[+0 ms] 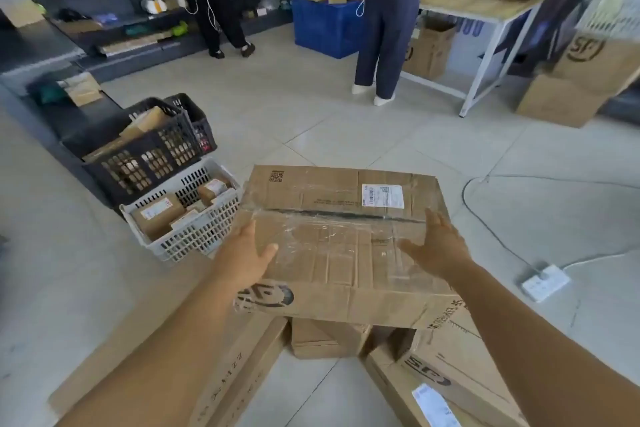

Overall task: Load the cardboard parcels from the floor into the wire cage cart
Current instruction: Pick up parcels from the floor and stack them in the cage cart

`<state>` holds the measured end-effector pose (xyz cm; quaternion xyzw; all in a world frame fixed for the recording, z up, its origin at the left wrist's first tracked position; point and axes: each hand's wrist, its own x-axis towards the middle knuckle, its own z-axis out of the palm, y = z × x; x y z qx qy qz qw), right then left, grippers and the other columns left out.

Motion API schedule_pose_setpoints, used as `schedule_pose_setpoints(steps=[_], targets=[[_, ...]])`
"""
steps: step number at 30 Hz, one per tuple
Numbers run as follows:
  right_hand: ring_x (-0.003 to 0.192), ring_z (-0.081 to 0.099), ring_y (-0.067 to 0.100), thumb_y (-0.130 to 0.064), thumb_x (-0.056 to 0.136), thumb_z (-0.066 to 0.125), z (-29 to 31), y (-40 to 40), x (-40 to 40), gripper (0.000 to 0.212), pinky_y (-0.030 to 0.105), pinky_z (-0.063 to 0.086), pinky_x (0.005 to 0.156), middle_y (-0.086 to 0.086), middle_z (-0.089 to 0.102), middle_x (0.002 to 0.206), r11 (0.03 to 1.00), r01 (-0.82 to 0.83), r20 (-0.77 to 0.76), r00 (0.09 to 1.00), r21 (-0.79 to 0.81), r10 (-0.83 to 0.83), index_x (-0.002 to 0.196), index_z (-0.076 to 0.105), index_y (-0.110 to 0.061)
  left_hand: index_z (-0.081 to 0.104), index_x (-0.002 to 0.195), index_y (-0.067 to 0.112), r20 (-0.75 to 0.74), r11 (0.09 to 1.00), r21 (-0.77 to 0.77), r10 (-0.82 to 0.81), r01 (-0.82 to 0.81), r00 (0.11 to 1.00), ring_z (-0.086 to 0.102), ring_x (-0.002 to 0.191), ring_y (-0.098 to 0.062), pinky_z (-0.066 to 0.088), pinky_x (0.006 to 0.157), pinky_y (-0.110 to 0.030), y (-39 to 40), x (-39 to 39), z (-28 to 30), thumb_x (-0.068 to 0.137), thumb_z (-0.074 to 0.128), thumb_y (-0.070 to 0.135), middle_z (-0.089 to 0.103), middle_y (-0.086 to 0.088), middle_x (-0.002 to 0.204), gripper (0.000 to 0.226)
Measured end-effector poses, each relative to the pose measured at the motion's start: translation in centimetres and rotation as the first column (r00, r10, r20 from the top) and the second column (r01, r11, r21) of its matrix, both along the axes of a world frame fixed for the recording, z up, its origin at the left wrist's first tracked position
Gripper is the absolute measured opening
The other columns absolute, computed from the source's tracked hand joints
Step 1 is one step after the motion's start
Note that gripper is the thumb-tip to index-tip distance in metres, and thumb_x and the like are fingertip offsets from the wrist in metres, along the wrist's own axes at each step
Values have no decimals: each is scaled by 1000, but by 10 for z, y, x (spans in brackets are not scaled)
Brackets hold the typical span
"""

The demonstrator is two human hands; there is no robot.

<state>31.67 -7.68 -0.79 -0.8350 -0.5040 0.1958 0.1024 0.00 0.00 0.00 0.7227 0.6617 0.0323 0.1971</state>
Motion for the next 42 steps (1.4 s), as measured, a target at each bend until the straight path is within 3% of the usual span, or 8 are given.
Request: schedule_pose_setpoints(steps=[4,13,19,27,33,39,42], targets=[[145,25,30,-55,84,64,-19,18,18,97,49,27,117,8,25,159,991,134,-66,989,-14,-135,156,13,-13,12,155,18,15,998,-68,6,-5,1000,26,144,-30,30,114,-47,46,-6,-24,95,48,49,21,-8,159,76],[138,34,34,-58,74,74,-69,51,60,107,51,32,113,10,32,152,957,269,-101,955,-106,-280,153,18,-14,16,154,16,-15,989,-126,74,-75,997,24,144,-32,30,113,-49,101,7,-81,91,53,52,12,-10,161,82],[128,42,38,-46,72,79,-96,65,82,100,54,40,105,13,34,144,929,344,-201,908,-140,-366,147,22,-12,11,154,15,-61,984,-111,132,-138,989,18,146,-34,25,116,-49,120,15,-93,84,64,54,6,-9,161,96],[119,50,37,-41,66,87,-109,75,102,96,49,46,94,16,42,136,930,335,-295,883,-153,-366,137,29,-12,8,155,14,80,925,-139,366,-354,927,19,144,-34,24,117,-47,141,12,-102,67,83,48,11,-14,158,120],[113,53,32,-39,64,89,-108,77,104,95,37,47,77,12,47,131,927,344,-331,866,-148,-374,136,32,-12,10,154,12,102,874,-228,461,-430,882,28,142,-36,28,114,-51,150,7,-108,61,87,46,22,-15,157,125],[110,55,30,-40,62,89,-108,76,104,94,44,50,90,8,50,126,931,338,-343,866,-137,-365,134,35,-14,34,143,16,170,852,-243,508,-464,844,47,128,-34,40,106,-52,143,2,-103,44,90,55,46,-11,142,119],[109,56,29,-40,62,89,-102,77,106,93,44,51,89,7,50,124,946,299,-330,887,-121,-323,134,36,-15,41,138,14,228,849,-212,525,-484,820,50,125,-32,40,106,-49,127,1,-97,53,92,42,52,-10,137,103]])
